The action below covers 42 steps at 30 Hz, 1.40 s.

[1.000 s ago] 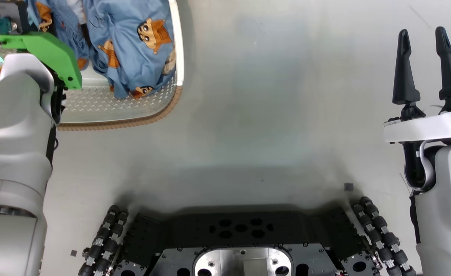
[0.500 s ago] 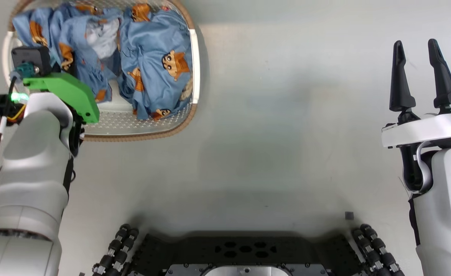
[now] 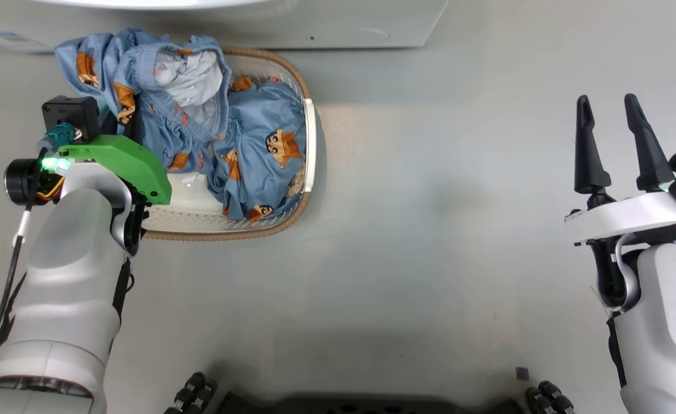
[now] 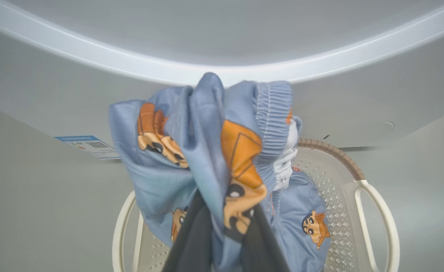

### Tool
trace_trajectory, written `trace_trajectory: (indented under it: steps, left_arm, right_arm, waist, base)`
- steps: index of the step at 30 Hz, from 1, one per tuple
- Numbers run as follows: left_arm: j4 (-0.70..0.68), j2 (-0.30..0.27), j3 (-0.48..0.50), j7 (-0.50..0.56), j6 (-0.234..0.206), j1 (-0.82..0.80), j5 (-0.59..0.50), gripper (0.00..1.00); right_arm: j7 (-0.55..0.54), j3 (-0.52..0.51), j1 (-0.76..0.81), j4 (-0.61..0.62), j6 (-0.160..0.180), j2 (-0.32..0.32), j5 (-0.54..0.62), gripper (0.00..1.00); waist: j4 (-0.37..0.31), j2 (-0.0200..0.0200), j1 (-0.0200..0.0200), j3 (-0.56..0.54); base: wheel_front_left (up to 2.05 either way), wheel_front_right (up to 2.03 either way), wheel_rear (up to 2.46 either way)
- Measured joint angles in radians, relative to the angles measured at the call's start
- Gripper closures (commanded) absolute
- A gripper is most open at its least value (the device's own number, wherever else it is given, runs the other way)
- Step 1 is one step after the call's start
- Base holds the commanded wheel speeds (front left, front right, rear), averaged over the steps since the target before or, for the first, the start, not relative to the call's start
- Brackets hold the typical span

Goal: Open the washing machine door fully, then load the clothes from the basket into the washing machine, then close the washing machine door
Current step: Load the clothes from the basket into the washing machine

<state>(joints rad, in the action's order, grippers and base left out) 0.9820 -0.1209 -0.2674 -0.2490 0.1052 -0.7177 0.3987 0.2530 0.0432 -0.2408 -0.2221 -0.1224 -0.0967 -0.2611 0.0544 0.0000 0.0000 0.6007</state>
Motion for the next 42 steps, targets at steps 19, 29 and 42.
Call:
trace_trajectory:
  steps: [19, 29, 42]
  left_arm:
    - [-0.258, -0.005, 0.087, 0.0, -0.001, 0.203, -0.012, 1.0]
    - [-0.451, -0.006, 0.13, 0.0, -0.001, 0.315, -0.058, 1.0]
    - [-0.618, 0.01, 0.132, 0.0, -0.001, 0.429, -0.116, 1.0]
  right_arm:
    - [0.0, -0.003, 0.097, -0.035, 0.0, -0.002, -0.03, 0.0]
    - [0.0, 0.011, 0.145, -0.043, 0.0, -0.002, -0.038, 0.0]
    - [0.0, 0.027, 0.194, -0.051, 0.0, 0.0, -0.054, 0.0]
  waist:
    - [0.024, 0.0, 0.0, -0.247]
    - [0.023, 0.0, 0.0, -0.363]
    - [0.023, 0.0, 0.0, -0.465]
  base:
    - [0.0, 0.0, 0.0]
    - [0.0, 0.0, 0.0]
    - [0.0, 0.0, 0.0]
